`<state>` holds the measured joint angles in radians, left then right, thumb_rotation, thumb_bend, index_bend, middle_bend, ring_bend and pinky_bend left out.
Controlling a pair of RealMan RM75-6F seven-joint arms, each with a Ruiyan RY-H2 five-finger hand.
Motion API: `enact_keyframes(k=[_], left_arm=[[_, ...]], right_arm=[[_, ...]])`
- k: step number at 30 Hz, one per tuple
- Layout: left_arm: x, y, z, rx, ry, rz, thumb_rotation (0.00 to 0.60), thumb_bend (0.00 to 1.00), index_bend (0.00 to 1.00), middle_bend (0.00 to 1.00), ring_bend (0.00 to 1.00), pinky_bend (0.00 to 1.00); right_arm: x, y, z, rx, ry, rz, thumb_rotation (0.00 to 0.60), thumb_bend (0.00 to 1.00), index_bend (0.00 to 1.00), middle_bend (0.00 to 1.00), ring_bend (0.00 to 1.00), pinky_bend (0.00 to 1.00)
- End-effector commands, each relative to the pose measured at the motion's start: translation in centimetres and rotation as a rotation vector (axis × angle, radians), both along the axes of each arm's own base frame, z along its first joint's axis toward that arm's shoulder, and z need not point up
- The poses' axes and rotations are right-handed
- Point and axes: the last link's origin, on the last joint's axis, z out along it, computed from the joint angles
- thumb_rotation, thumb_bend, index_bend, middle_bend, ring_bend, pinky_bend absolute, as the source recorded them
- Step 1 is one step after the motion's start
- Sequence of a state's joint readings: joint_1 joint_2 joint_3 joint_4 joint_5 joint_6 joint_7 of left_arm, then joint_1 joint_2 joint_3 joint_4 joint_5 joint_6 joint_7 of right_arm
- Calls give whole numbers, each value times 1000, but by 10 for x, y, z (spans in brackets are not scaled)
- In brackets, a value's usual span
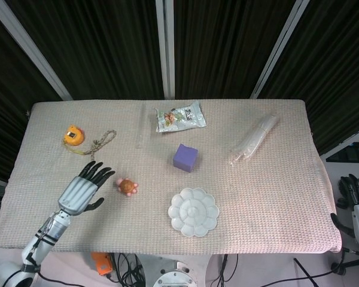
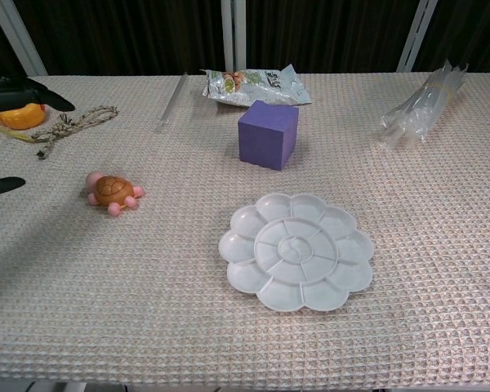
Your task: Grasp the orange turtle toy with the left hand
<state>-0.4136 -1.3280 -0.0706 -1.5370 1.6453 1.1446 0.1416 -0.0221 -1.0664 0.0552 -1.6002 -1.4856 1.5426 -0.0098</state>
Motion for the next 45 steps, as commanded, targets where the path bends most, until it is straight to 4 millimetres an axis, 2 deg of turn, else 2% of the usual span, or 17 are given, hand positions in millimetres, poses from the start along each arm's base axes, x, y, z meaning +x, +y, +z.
enact_keyframes(k=[1,7,17,34,39,45], left_arm=[[8,16,-17,-20,24,-7,600,309,134,118,0,0],[11,28,-36,-60,69,19,600,329,156,118,0,0],[4,34,-53,-112,112,57,600,324,185,135,0,0],[12,42,-70,-147,75,31,600,324,314,250,0,0],[11,48,-74,-128,64,38,600,329,393,373,9,21],[14,49,-75,-67,35,24,600,351,619,602,194,102]], right_arm=[[-2,0,2,-1,0,-6,600,189,0,0,0,0],[-9,0,6,-8,-7,-24,600,204,0,0,0,0],[-13,2,10,0,-11,-27,600,219,0,0,0,0],[-14,0,9,23,-11,-35,600,234,0,0,0,0],[-15,0,10,21,-12,-42,600,234,0,0,0,0],[-18,0,9,21,-16,-51,600,234,0,0,0,0]])
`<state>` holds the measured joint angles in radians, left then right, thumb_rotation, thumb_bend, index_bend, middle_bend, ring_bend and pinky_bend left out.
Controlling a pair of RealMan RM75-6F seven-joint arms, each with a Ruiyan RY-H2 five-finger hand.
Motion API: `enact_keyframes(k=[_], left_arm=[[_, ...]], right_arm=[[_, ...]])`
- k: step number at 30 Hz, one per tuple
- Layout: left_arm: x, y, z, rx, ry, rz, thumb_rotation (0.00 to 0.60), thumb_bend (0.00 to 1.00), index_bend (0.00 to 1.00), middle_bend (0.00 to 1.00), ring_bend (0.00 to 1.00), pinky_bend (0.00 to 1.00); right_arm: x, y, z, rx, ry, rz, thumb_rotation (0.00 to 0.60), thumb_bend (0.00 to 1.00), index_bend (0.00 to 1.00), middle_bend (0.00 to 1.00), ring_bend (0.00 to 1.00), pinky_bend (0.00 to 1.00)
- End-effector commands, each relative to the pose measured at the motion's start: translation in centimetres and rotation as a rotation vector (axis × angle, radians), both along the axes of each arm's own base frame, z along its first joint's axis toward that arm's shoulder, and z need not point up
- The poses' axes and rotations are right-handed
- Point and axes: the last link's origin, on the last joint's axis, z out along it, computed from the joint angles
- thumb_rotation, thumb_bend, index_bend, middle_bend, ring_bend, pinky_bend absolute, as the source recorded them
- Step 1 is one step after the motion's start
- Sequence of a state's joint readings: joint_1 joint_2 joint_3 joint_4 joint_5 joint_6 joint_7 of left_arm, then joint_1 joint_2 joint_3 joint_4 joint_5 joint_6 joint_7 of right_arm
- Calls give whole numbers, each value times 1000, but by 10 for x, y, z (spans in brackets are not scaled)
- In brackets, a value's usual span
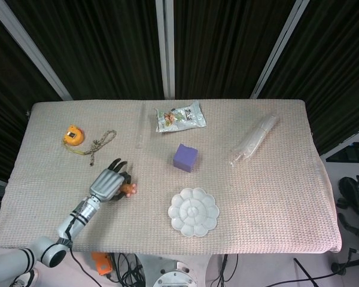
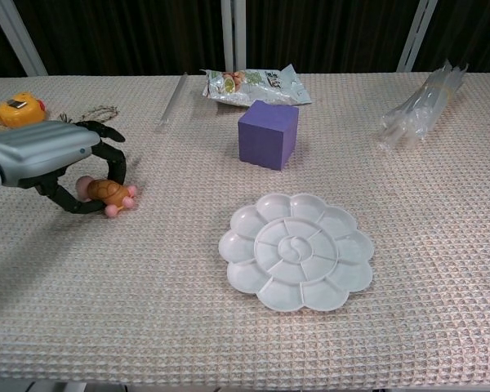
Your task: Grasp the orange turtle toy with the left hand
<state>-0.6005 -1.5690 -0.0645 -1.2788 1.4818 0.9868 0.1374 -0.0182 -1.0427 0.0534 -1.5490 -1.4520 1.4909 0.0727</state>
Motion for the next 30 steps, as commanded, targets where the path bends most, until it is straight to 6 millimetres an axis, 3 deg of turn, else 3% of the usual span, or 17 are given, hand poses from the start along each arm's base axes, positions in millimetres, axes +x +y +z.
enact_keyframes(k=[1,5,11,14,17,18,22,30], left_arm=[[2,0,-1,36,-25,-12,600,356,652,635,220,110],[-1,0,-2,50,-36,-11,600,414,763,741,300,127],[-5,0,0,57,-43,6,600,421,785,764,331,127],[-7,-1,5,51,-34,6,600,374,642,668,290,120],[-9,-3,13,38,-34,18,600,276,383,450,165,93],[-8,-3,15,43,-40,18,600,262,339,408,139,90],[-8,-4,15,41,-41,16,600,246,298,335,99,89],[-11,-7,11,7,-20,39,600,245,312,339,98,84]], right_arm=[[-1,0,0,0,-2,-2,600,234,0,0,0,0],[-1,1,0,-2,-3,-3,600,234,0,0,0,0],[-1,1,0,-5,-2,-2,600,234,0,0,0,0],[0,1,0,-7,-2,0,600,234,0,0,0,0],[0,1,0,-7,-1,0,600,233,0,0,0,0],[0,1,-1,-7,-1,0,600,233,0,0,0,0],[2,0,-2,-2,-2,2,600,233,0,0,0,0],[3,1,-1,-9,4,-2,600,233,0,0,0,0]])
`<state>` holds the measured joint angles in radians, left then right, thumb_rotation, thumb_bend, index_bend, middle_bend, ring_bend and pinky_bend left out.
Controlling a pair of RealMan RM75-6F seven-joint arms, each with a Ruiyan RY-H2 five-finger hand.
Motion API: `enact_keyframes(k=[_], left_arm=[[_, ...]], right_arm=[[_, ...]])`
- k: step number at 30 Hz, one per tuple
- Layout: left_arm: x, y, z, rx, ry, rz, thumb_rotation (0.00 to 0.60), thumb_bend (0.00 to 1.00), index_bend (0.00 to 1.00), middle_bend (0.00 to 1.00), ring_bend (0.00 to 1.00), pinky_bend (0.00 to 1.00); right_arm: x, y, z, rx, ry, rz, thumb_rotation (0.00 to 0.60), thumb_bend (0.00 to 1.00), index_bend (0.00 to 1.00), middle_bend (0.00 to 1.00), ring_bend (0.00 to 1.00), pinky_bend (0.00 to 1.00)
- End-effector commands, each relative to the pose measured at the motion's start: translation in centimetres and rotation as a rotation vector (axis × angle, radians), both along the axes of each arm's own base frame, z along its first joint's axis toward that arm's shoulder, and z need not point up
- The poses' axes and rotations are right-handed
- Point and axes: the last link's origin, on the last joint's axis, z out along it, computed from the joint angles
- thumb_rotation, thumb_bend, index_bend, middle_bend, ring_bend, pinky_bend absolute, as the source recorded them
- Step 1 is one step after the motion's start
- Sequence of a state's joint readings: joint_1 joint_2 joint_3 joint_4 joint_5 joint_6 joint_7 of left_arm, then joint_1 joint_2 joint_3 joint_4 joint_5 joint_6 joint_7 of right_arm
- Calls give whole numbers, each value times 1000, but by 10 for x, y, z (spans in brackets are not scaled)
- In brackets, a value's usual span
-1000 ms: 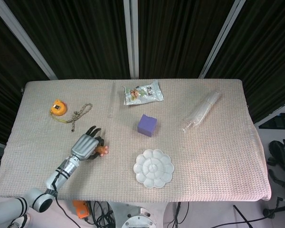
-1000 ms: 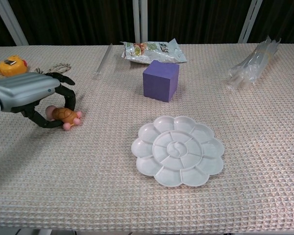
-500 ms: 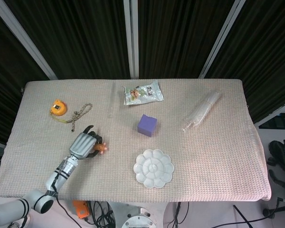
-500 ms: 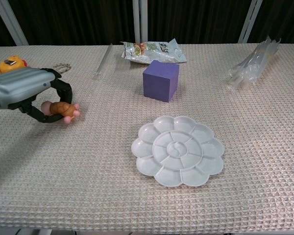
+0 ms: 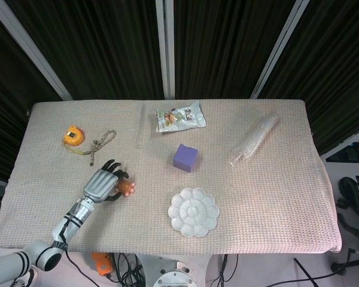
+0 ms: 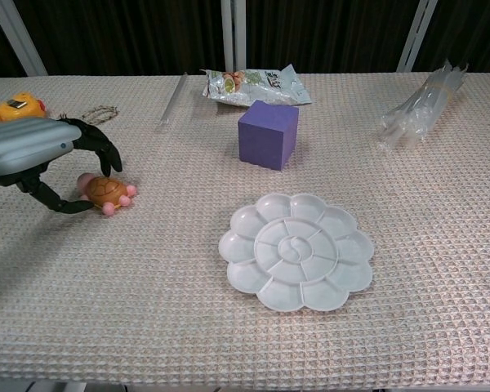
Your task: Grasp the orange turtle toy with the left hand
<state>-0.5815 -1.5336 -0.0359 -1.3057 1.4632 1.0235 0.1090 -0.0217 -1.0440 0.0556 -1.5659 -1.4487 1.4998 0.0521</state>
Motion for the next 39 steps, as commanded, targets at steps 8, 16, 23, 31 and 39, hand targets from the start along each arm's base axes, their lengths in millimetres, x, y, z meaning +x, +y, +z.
enact_keyframes(k=[8,16,23,31,39], left_arm=[[8,2,-1,4,-23,-9,600,285,402,386,98,85],[7,3,-14,-28,-4,0,600,325,465,443,105,78],[9,6,-14,42,-9,-19,600,375,783,778,315,122],[5,4,-14,12,1,19,600,359,706,713,290,116],[7,5,-4,5,-30,8,600,240,230,216,24,81]], right_arm=[[-1,0,-2,8,-3,-4,600,233,0,0,0,0],[-3,1,0,5,-1,-12,600,233,0,0,0,0],[-4,1,1,4,-5,-15,600,233,0,0,0,0],[-2,1,2,-1,-3,-11,600,233,0,0,0,0],[-1,2,3,-6,-3,-10,600,233,0,0,0,0]])
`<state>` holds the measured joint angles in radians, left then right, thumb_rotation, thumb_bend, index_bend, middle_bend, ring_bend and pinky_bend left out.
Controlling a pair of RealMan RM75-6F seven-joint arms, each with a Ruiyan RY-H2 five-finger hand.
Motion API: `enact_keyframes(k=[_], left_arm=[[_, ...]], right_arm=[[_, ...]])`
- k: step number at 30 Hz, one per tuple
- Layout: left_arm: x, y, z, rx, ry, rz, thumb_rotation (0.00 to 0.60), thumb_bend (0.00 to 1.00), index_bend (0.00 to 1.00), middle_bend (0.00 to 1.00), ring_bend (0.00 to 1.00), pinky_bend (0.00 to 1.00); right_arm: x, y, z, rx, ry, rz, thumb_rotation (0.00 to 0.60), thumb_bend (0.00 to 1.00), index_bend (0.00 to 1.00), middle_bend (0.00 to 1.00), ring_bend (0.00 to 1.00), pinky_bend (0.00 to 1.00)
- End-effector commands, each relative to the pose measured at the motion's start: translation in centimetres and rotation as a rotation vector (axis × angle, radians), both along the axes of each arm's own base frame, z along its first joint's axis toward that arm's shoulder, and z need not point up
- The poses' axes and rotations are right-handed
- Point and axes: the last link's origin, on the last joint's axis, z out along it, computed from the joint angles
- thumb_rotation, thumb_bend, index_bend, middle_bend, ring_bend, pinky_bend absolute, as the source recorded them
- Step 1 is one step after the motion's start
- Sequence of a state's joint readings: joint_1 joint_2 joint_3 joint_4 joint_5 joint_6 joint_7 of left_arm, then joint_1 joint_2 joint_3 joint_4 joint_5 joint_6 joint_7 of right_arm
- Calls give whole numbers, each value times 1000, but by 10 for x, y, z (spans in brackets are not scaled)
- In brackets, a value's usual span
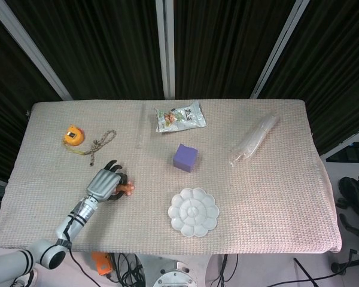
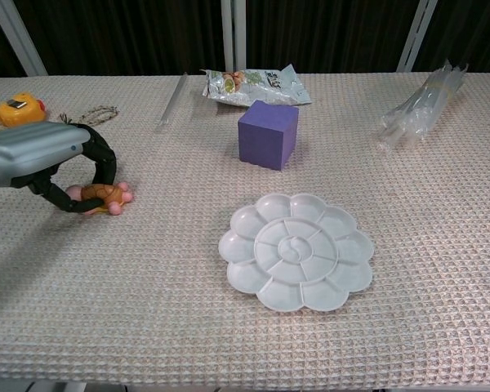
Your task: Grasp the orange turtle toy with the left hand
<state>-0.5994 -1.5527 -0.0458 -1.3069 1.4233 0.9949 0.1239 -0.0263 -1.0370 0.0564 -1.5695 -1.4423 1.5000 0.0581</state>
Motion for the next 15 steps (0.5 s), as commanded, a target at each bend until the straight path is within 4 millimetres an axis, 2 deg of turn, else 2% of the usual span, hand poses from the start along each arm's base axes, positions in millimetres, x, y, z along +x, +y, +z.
enact_keyframes(k=[1,6,15], left_arm=[[1,1,5,27,-34,-18,600,236,215,201,17,83],[-1,-1,10,20,-29,-36,600,228,209,214,16,85],[-3,0,3,16,-16,-25,600,237,321,310,17,89]], right_arm=[[0,0,0,-1,0,-2,600,233,0,0,0,0],[-1,0,-1,3,-1,-6,600,233,0,0,0,0],[-2,-1,-3,8,2,-13,600,234,0,0,0,0]])
